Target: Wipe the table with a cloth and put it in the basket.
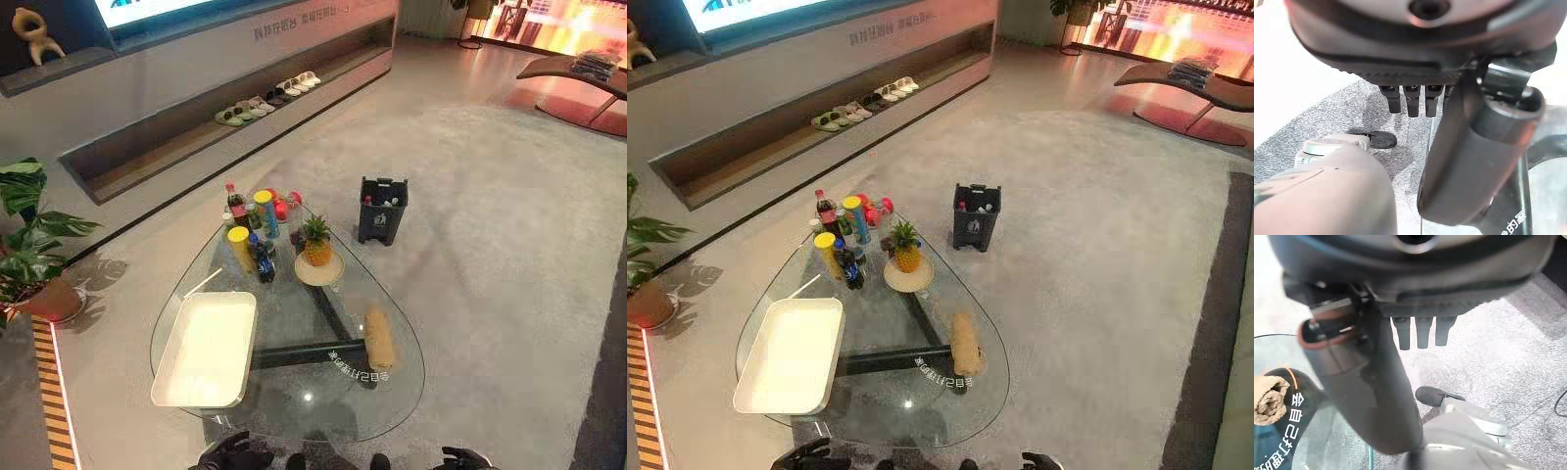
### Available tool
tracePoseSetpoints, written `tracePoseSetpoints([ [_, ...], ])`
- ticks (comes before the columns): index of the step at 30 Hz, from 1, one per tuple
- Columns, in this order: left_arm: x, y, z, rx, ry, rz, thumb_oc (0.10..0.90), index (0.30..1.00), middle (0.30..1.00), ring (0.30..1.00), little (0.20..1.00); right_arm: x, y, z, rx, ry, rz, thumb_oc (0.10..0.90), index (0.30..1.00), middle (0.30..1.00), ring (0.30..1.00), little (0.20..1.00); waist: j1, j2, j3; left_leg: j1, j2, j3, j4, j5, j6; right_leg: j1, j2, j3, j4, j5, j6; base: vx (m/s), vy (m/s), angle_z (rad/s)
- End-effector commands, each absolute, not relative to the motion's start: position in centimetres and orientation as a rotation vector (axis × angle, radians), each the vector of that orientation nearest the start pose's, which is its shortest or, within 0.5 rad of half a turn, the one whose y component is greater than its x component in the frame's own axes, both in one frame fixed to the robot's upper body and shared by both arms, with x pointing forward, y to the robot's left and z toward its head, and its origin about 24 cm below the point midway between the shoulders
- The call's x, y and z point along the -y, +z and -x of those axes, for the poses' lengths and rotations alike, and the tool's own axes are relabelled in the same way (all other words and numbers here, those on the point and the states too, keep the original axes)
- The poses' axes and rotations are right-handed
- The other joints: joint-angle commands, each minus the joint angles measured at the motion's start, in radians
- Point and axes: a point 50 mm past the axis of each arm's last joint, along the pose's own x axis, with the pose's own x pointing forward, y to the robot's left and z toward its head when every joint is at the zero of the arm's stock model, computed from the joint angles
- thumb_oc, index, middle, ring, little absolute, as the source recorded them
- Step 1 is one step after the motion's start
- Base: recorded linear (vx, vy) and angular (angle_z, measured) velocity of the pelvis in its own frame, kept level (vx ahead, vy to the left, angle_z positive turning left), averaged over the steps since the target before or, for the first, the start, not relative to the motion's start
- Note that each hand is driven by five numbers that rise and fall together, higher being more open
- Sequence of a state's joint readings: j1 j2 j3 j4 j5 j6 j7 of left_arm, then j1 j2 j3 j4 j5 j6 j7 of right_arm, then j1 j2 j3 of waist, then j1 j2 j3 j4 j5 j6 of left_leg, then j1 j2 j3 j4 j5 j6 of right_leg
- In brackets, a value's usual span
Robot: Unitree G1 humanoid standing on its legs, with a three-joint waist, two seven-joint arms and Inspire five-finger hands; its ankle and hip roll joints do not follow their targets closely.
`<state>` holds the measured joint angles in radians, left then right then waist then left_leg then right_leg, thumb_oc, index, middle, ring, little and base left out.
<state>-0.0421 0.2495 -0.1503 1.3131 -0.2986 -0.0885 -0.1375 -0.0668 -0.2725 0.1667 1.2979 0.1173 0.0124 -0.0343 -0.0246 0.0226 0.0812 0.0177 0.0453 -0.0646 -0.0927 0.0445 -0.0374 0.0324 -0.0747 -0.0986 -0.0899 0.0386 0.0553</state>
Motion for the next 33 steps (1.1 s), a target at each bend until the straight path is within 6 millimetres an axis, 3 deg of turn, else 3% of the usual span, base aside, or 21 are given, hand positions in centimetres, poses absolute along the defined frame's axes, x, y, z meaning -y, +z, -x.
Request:
tracePoseSetpoints([
  [1,-23.8,-14.99,-12.97,-1.079,0.095,-0.039,0.8,0.9,0.9,0.9,0.9,25.28,-15.18,-11.63,-1.209,-0.151,0.291,0.8,0.9,0.9,0.9,0.9,0.003,-0.017,0.027,0.029,-0.004,0.125,0.005,-0.044,-0.007,0.002,-0.031,-0.024,0.051,-0.042,0.047,0.09,-0.039,-1.0],
  [10,-23.82,-14.82,-13.27,-1.047,0.099,-0.007,0.8,0.9,0.9,0.9,0.9,24.79,-15.21,-11.85,-1.199,-0.149,0.28,0.8,0.9,0.9,0.9,0.9,0.004,-0.026,0.035,0.023,-0.003,0.125,0.005,-0.043,-0.006,-0.002,-0.028,-0.026,0.052,-0.041,0.045,0.0,0.0,0.0],
  [33,-24.0,-14.9,-12.94,-1.055,0.121,-0.002,0.8,0.9,0.9,0.9,0.9,25.2,-15.27,-11.31,-1.212,-0.144,0.295,0.8,0.9,0.9,0.9,0.9,0.0,-0.019,0.029,0.032,-0.003,0.125,0.005,-0.045,-0.011,0.011,-0.027,-0.029,0.042,-0.042,0.046,0.0,0.0,0.0],
])
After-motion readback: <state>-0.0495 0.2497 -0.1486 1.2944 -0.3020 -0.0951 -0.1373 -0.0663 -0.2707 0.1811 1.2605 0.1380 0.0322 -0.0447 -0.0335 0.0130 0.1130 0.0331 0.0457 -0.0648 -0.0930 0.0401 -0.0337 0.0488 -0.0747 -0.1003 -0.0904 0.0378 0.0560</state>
